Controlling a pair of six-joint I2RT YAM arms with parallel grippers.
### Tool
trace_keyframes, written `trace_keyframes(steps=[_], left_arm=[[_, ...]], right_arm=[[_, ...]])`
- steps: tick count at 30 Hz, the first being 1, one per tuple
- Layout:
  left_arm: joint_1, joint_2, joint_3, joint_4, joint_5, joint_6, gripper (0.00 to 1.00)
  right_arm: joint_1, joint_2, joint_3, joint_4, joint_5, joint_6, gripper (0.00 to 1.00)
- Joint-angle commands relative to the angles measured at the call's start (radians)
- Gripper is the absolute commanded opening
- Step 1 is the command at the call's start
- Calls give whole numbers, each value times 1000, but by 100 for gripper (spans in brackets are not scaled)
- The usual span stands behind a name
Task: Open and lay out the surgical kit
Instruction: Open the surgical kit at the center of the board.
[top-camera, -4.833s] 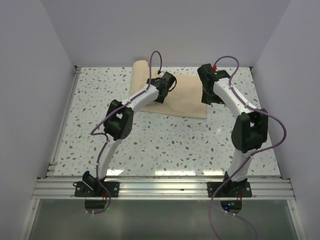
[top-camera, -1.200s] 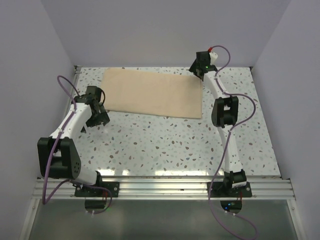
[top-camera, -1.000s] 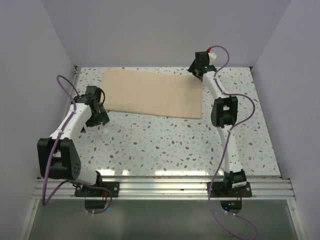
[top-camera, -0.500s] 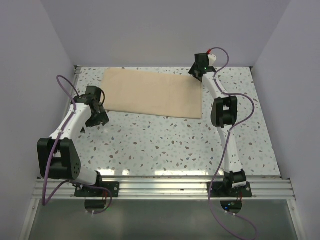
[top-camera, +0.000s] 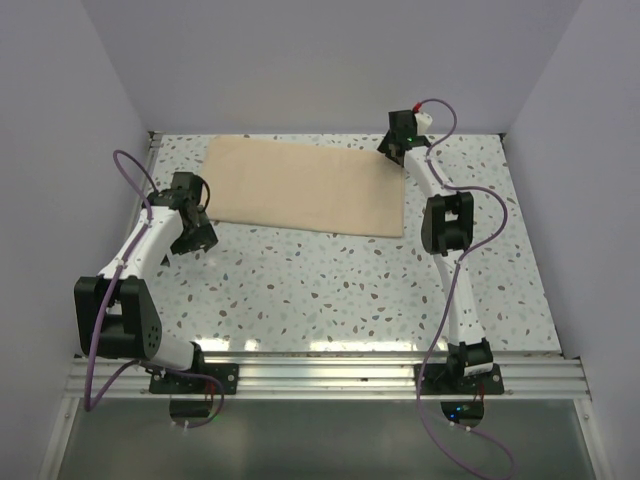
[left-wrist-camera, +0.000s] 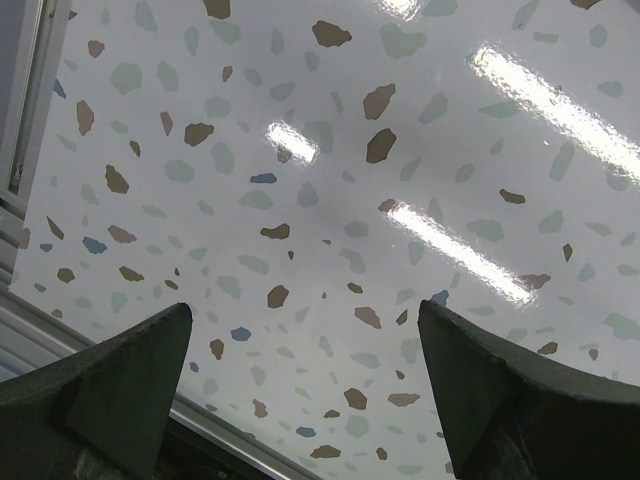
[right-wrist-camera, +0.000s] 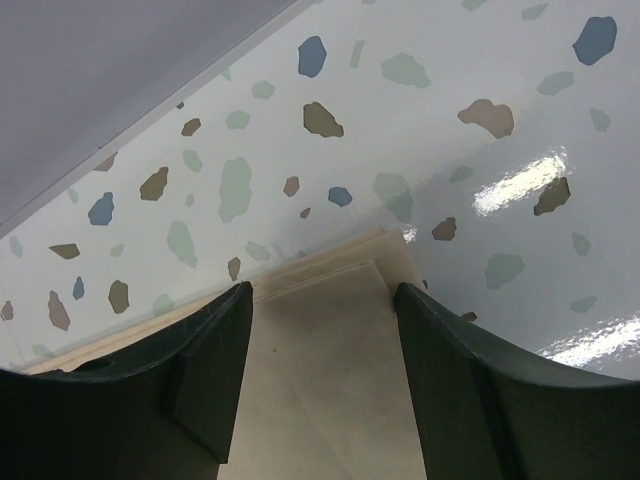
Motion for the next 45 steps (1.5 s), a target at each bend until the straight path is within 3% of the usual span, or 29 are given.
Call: trace_keyframes(steps=[1, 13, 22, 28, 35, 45], left_arm=[[-5, -4, 4, -16, -21, -9, 99], [-5, 2, -5, -10, -24, -4, 99], [-5, -10, -13, -14, -36, -4, 100], [-5, -16, -20, -17, -44, 0, 100], [-5, -13, -19, -13, -45, 9, 100], [-5, -19, 7, 7, -36, 16, 100]], right_arm=[[-2, 0, -9, -19, 42, 16, 63], [-13, -72, -121, -9, 63, 16, 62], [-13, 21, -12, -114, 11, 20, 40], [-14, 38, -12, -138, -10, 29, 11], [-16, 51, -15, -151, -52, 19, 0], [18, -116, -66, -42, -185, -35, 0]])
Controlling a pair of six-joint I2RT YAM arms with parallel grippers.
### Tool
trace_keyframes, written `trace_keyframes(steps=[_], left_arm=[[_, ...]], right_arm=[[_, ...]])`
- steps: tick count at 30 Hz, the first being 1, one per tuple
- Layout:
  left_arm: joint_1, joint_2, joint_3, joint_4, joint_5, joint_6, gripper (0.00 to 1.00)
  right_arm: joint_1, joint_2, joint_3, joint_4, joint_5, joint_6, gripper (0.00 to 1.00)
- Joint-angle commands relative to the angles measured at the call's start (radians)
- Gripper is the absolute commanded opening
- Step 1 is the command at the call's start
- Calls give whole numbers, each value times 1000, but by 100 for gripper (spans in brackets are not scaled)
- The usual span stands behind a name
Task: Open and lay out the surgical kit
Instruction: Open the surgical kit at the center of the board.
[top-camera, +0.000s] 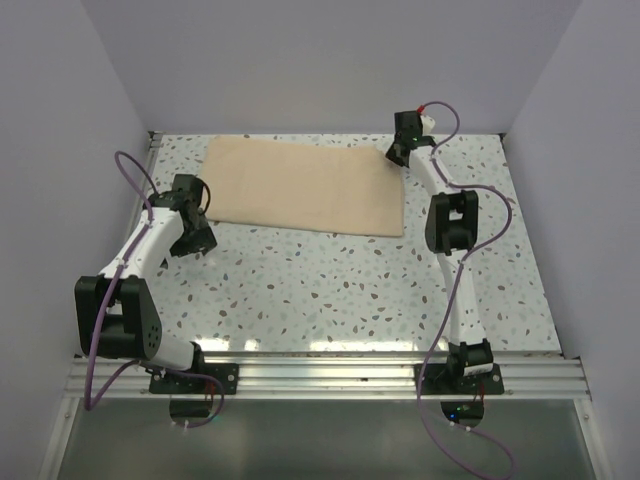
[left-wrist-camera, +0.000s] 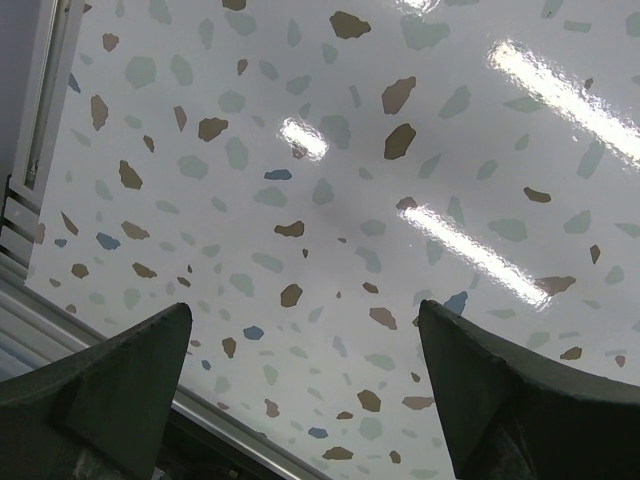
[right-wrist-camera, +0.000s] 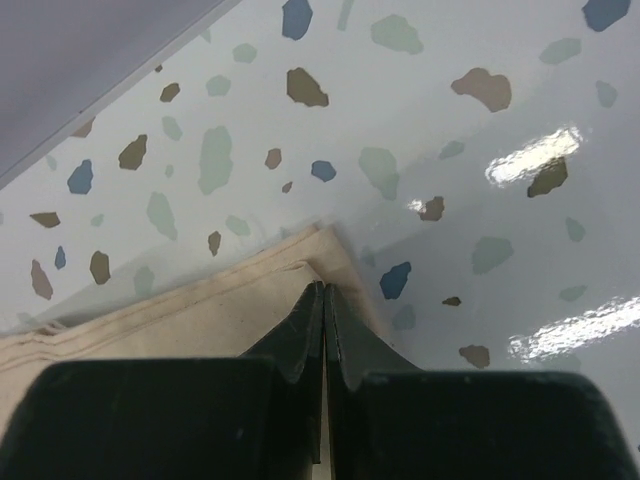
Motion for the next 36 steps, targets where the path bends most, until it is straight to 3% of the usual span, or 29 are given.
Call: trace_keyframes(steps=[1, 15, 21, 26, 31, 36], left_arm=[[-5, -21, 24, 15, -9, 6, 100], [-5, -52, 6, 90, 64, 34, 100], [-5, -61, -11, 113, 90, 54, 100], [-5, -87, -28, 133, 103, 77, 100], [-5, -96, -47, 136, 98, 82, 100], [-5, -104, -54, 152, 112, 77, 100]], right_arm=[[50, -129, -19, -28, -117, -31, 0], [191, -482, -324, -20, -155, -40, 0], [225, -508, -436, -48, -204, -39, 0], [260, -422, -300, -198, -314, -149, 0], [325, -621, -619, -22, -353, -153, 0], [398, -777, -809, -25, -384, -159, 0]])
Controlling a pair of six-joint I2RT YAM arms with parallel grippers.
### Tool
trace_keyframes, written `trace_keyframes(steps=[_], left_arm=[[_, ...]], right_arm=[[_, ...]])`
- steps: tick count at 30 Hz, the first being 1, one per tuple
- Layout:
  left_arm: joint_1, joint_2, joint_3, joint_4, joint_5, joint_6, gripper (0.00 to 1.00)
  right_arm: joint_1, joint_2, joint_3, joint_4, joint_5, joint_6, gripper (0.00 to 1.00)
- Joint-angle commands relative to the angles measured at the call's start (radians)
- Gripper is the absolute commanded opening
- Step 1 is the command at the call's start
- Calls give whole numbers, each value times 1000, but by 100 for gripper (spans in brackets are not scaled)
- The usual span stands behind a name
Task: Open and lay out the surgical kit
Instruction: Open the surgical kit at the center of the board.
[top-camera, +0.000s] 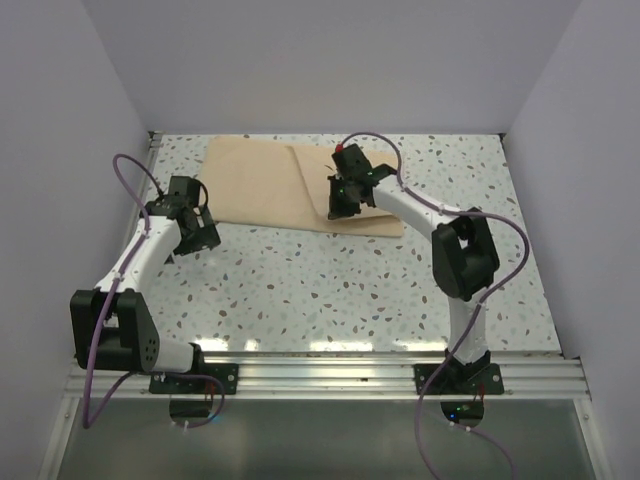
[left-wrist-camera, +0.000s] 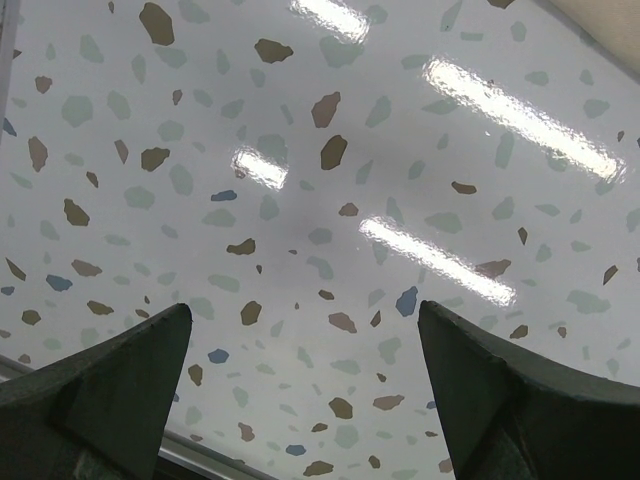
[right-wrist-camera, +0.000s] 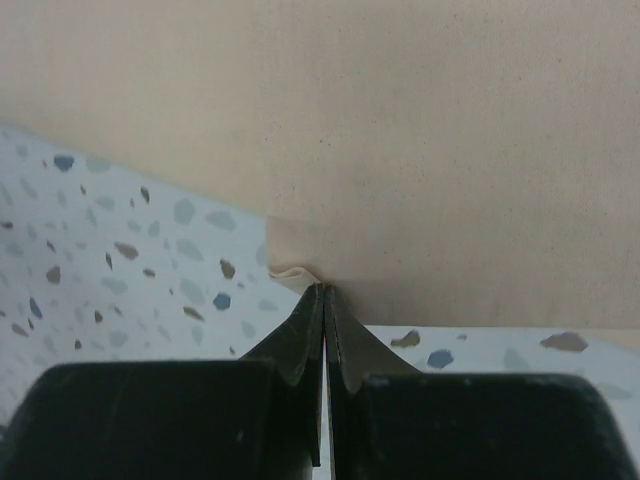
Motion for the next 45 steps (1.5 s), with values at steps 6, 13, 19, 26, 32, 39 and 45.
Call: trace_keyframes(steps=[6, 13, 19, 26, 32, 39, 45], left_arm=[[-5, 13, 124, 32, 5, 10, 100], [-5, 136, 388, 15, -20, -7, 100], [-5, 213, 488, 41, -21, -20, 100], [-6, 248, 430, 82, 48, -40, 100], [-21, 246, 410, 76, 74, -27, 100], [-21, 176, 345, 81, 102, -14, 100], [-21, 119, 270, 101, 106, -8, 100]], right_arm=[[137, -359, -233, -84, -87, -60, 0], [204, -860, -557, -358, -67, -83, 0], [209, -1265, -723, -704, 27, 21, 0], [209, -1175, -703, -628, 56, 76, 98], [209, -846, -617, -331, 64, 52, 98], [229, -492, -468, -164, -12, 56, 98], [279, -286, -350, -150, -19, 49, 98]])
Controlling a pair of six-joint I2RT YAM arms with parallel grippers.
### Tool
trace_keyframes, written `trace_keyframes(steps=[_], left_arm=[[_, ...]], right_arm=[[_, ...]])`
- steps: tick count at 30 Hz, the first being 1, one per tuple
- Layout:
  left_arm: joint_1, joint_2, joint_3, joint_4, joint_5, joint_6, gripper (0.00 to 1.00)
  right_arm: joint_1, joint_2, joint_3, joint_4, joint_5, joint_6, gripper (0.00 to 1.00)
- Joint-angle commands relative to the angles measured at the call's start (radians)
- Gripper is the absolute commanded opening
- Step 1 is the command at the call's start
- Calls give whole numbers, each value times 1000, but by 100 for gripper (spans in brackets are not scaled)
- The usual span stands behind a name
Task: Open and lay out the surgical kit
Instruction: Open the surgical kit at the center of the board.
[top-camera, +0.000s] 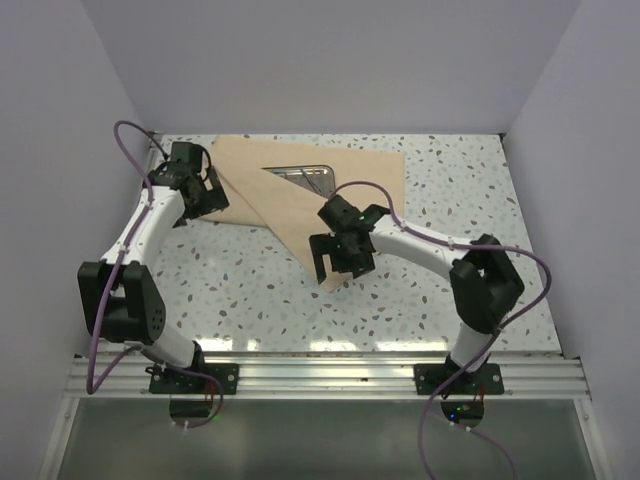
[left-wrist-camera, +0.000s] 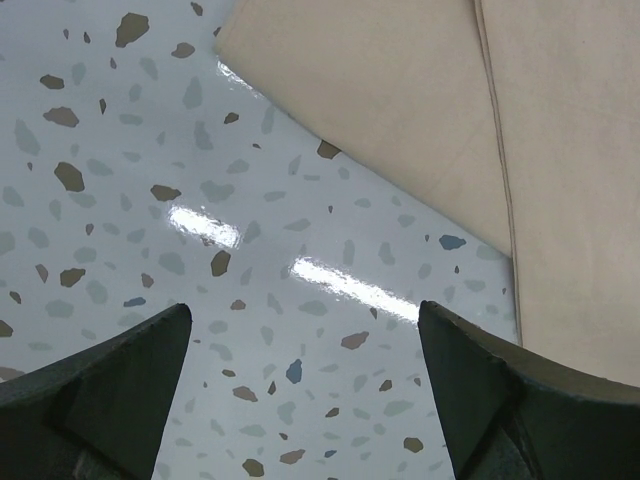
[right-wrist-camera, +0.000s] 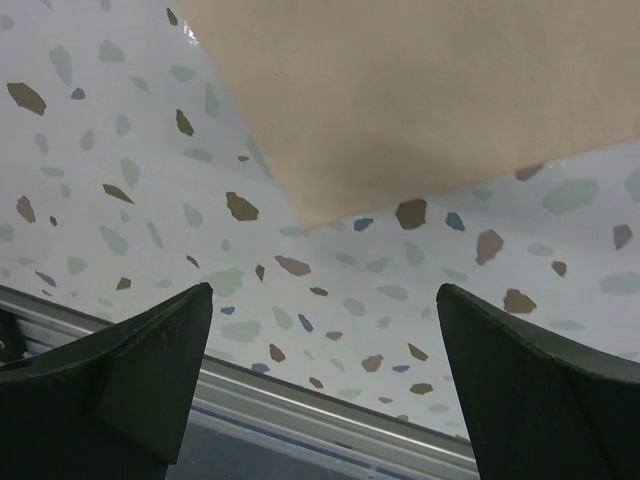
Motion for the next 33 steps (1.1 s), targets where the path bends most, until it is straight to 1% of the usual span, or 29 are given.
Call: trace_keyframes(steps=[1, 3, 8, 13, 16, 19, 20, 22, 23, 25, 26, 27, 28, 29, 30, 33], left_arm=[[-3, -70, -39, 56, 14, 12, 100], [-3, -78, -50, 62, 11, 17, 100], [-1, -81, -58, 63, 1, 31, 100], [3, -88, -56, 63, -12, 52, 100], [5, -92, -58, 60, -10, 57, 100], [5, -88, -59, 63, 4, 57, 100], [5, -85, -61, 63, 10, 57, 100], [5, -85, -61, 65, 13, 55, 100], [5, -85, -62, 67, 14, 57, 100], [5, -87, -65, 68, 13, 57, 100], [5, -88, -67, 68, 13, 57, 100], [5, -92, -71, 71, 13, 57, 100], [5, -93, -74, 71, 11, 57, 100], [5, -96, -74, 74, 8, 57, 100], [5, -98, -76, 73, 7, 57, 100], [5, -99, -73, 74, -4, 55, 100]], right_arm=[[61, 68, 89, 35, -15, -13, 98], [79, 130, 136, 23, 8, -21, 98], [87, 216, 165, 30, 35, -18, 96], [86, 256, 120, 35, 84, -19, 91], [86, 269, 95, 64, 100, -15, 84], [86, 297, 93, 73, 113, -19, 73], [86, 303, 95, 73, 117, -24, 64], [86, 321, 102, 75, 124, -25, 53], [86, 328, 103, 70, 126, -27, 44], [86, 338, 99, 65, 132, -30, 36], [87, 349, 98, 59, 138, -32, 27], [86, 354, 96, 52, 137, -33, 23], [86, 357, 87, 50, 138, -35, 15], [86, 361, 81, 41, 144, -36, 3], [86, 363, 78, 36, 143, -35, 1], [86, 331, 78, 1, 150, -44, 0]])
